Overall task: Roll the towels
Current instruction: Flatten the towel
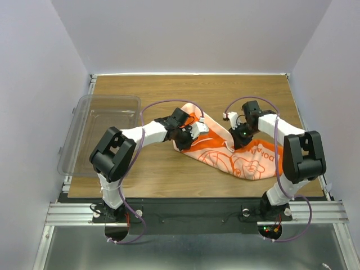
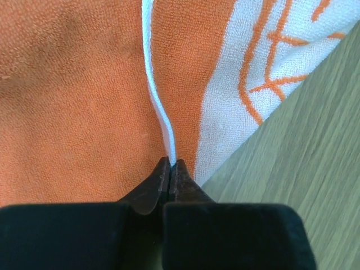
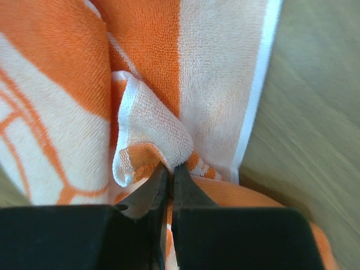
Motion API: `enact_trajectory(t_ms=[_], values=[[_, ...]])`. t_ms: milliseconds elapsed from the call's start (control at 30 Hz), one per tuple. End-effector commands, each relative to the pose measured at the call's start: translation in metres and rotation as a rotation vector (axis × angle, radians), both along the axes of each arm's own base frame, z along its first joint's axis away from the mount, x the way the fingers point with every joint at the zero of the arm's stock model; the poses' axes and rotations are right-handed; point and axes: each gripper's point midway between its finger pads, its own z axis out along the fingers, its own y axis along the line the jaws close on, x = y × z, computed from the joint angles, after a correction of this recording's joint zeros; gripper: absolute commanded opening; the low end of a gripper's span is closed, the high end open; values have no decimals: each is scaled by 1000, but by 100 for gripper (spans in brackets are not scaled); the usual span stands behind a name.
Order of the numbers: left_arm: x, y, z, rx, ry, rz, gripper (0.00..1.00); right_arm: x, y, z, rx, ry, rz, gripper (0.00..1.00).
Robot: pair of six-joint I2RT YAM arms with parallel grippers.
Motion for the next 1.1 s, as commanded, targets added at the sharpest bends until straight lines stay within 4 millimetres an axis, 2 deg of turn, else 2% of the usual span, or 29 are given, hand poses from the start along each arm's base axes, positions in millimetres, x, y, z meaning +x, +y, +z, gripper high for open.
enact_trajectory(t_ms=[0, 33, 67, 100, 133, 167, 200, 267, 400, 467, 533, 567, 633, 667, 767, 800, 833, 867, 933, 967, 1000, 1067], values=[[-8, 9, 26, -16, -5, -9, 0, 42, -5, 81, 34, -219, -64, 1], [-10, 11, 36, -27, -15, -12, 0, 46, -7, 93, 46, -236, -74, 1], [-18, 15, 37, -22, 5, -27, 0, 53, -15, 118, 77, -259, -97, 0], [-20, 18, 41, -22, 3, -30, 0, 55, -19, 127, 93, -261, -109, 1], [-24, 20, 51, -35, -7, -38, 0, 50, -32, 131, 103, -233, -137, 0], [-29, 22, 53, -37, -4, -46, 0, 48, -29, 139, 137, -228, -125, 1], [-36, 26, 54, -28, 9, -56, 0, 47, -37, 141, 144, -216, -139, 0], [-47, 32, 64, -35, 24, -69, 0, 29, -42, 135, 160, -149, -128, 1], [-59, 43, 78, -19, 22, -93, 0, -6, -55, 104, 157, -25, -126, 1], [-60, 49, 84, 2, 7, -88, 0, -7, -77, 97, 144, -16, -168, 1], [-59, 50, 90, 1, 4, -85, 0, -3, -96, 99, 147, -31, -217, 1], [-59, 49, 93, -2, 6, -84, 0, 6, -114, 111, 170, -56, -266, 1], [-50, 42, 109, -31, -8, -54, 0, 19, -129, 130, 200, -100, -299, 1], [-40, 33, 128, -72, -36, -28, 0, 30, -137, 153, 246, -147, -321, 1], [-9, 22, 160, -113, -117, 65, 0, 48, -138, 191, 295, -225, -339, 0], [9, 15, 189, -161, -177, 111, 0, 60, -137, 218, 321, -299, -326, 1], [27, 20, 200, -150, -233, 179, 0, 65, -135, 231, 345, -320, -341, 1], [44, 16, 231, -204, -310, 213, 0, 72, -133, 248, 370, -359, -343, 0], [66, 22, 254, -211, -393, 298, 0, 85, -135, 283, 386, -445, -363, 1], [77, 24, 280, -239, -449, 331, 0, 89, -136, 304, 384, -505, -363, 0], [83, 26, 290, -245, -471, 354, 0, 92, -137, 306, 390, -509, -377, 0], [92, 28, 303, -251, -491, 379, 0, 95, -140, 336, 386, -602, -399, 1]])
